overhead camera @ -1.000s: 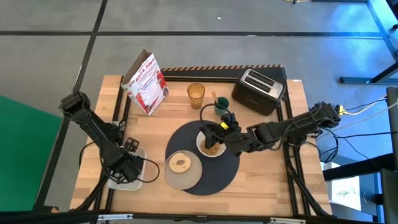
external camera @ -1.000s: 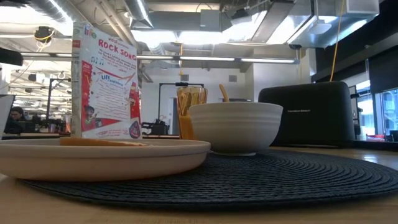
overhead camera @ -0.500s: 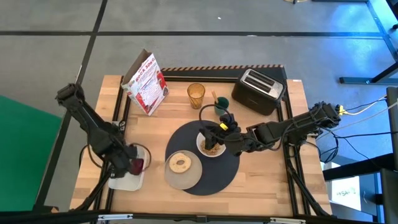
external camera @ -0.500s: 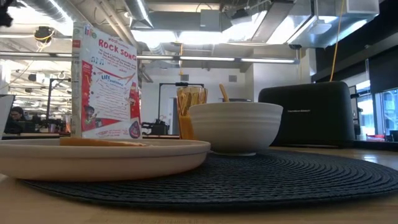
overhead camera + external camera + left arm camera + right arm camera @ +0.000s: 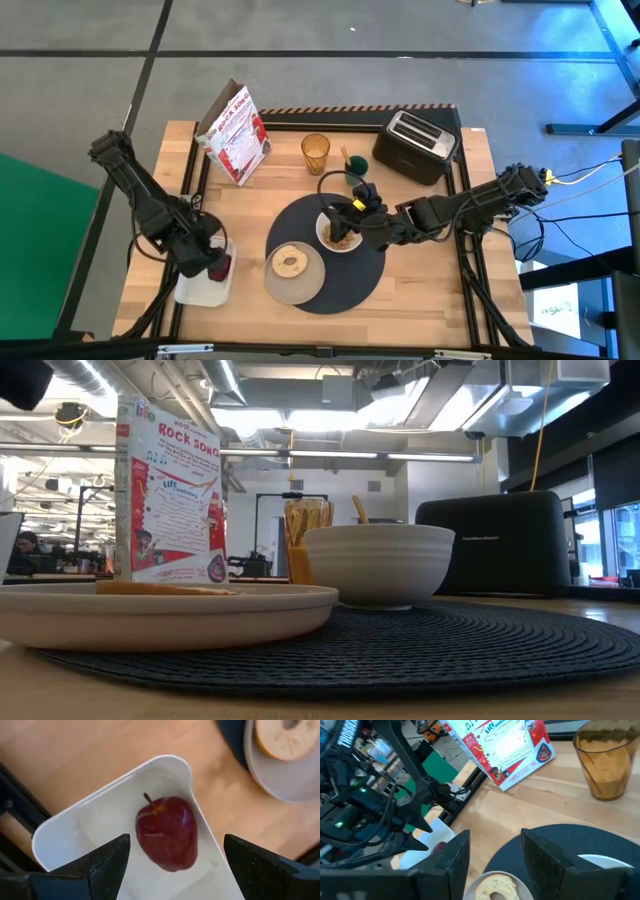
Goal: Arrange a breakfast setting
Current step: Put the red apple on the gray plate
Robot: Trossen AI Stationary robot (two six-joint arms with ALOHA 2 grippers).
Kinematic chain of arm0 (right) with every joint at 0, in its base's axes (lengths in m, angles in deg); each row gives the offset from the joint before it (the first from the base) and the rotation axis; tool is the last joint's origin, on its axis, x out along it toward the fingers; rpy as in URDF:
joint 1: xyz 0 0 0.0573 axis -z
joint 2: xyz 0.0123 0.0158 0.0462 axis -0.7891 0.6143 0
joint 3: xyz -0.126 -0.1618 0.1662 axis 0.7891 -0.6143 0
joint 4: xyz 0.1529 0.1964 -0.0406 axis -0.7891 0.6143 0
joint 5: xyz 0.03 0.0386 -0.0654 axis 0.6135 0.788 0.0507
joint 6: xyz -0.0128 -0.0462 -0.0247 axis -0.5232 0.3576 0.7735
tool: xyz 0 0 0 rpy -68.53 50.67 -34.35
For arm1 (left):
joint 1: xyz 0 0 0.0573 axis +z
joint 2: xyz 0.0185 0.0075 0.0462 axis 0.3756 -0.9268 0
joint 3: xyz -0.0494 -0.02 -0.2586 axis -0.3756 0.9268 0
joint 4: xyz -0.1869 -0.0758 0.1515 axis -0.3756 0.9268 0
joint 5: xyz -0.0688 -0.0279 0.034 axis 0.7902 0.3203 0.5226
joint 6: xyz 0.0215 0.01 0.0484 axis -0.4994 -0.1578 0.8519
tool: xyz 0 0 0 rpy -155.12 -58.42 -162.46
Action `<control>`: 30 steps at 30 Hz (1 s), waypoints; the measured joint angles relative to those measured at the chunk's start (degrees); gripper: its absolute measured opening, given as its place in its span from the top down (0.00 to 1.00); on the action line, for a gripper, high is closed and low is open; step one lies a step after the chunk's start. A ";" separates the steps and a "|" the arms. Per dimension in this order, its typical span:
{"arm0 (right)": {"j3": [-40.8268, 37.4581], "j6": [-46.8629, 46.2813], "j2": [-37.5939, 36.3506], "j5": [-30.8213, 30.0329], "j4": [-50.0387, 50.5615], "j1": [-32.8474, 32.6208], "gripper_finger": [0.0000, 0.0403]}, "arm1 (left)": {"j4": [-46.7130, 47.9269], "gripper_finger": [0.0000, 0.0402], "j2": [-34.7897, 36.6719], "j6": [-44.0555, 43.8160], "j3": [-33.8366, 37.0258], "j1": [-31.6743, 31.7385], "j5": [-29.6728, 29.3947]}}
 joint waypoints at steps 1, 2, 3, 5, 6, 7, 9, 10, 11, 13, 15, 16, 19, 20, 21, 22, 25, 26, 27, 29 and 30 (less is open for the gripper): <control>0.00 0.02 0.00 -0.01 0.59 0.00 0.59 | -0.09 0.21 -0.63 -1.11 0.23 0.00 0.14; 0.00 0.03 0.00 0.01 1.20 0.00 0.59 | -0.25 0.21 -1.26 -2.33 0.61 -0.01 0.58; 0.00 0.01 0.00 0.01 1.77 0.00 0.59 | -0.61 0.21 -1.92 -3.70 1.08 -0.07 1.43; 0.00 -0.17 0.00 0.01 2.69 0.00 0.59 | -2.55 0.21 -2.80 -5.56 1.95 -0.11 2.46; 0.00 -0.17 0.00 0.01 3.15 0.00 0.59 | -4.11 0.21 -3.16 -6.05 2.43 -0.11 2.52; 0.00 -0.19 0.00 0.04 3.39 0.00 0.59 | -5.64 0.21 -3.51 -6.34 3.00 -0.11 2.54; 0.00 -0.26 0.00 0.61 3.79 0.00 0.59 | -8.51 0.21 -4.03 -6.53 4.27 -0.10 2.54; 0.00 -0.26 0.00 0.87 3.94 0.00 0.59 | -9.68 0.21 -4.28 -6.57 4.80 -0.10 2.59; 0.00 -0.27 0.00 0.94 4.02 0.00 0.59 | -10.58 0.21 -4.65 -6.63 5.29 -0.11 2.66; 0.00 -0.31 0.00 1.36 4.07 0.00 0.59 | -10.96 0.21 -5.62 -6.94 6.08 -0.11 2.85; 0.00 -0.42 0.00 1.55 4.11 0.00 0.59 | -10.87 0.21 -6.52 -7.17 6.48 -0.11 3.58; 0.00 -0.63 0.00 1.69 4.13 0.00 0.59 | -10.91 0.21 -6.91 -7.19 6.71 -0.15 3.90; 0.00 -0.80 0.00 2.50 4.13 0.00 0.59 | -10.70 0.21 -7.96 -7.20 7.28 -0.15 4.79; 0.00 -0.85 0.00 2.83 4.16 0.00 0.59 | -10.82 0.21 -8.23 -7.19 7.41 -0.15 4.78; 0.00 -1.08 0.00 3.02 4.17 -0.01 0.59 | -10.91 0.21 -8.44 -7.19 7.55 -0.14 4.73; 0.00 -1.46 0.00 3.08 4.17 -0.02 0.59 | -11.07 0.21 -8.47 -7.21 7.77 -0.15 4.59; 0.00 -1.86 0.00 3.42 4.19 -0.07 0.59 | -12.13 0.21 -8.45 -7.98 9.00 -0.13 4.12; 0.00 -1.85 0.00 3.46 4.19 -0.07 0.59 | -12.48 0.21 -8.44 -8.25 9.45 -0.13 4.02; 0.00 -1.85 0.00 3.46 4.19 -0.07 0.59 | -12.84 0.21 -8.40 -8.96 9.95 -0.13 3.91; 0.00 -1.85 0.00 3.46 4.19 -0.07 0.59 | -13.58 0.21 -8.36 -11.30 11.33 -0.20 3.94; 0.00 -1.85 0.00 3.46 4.19 -0.07 0.59 | -14.46 0.21 -8.31 -12.10 12.08 -0.22 3.93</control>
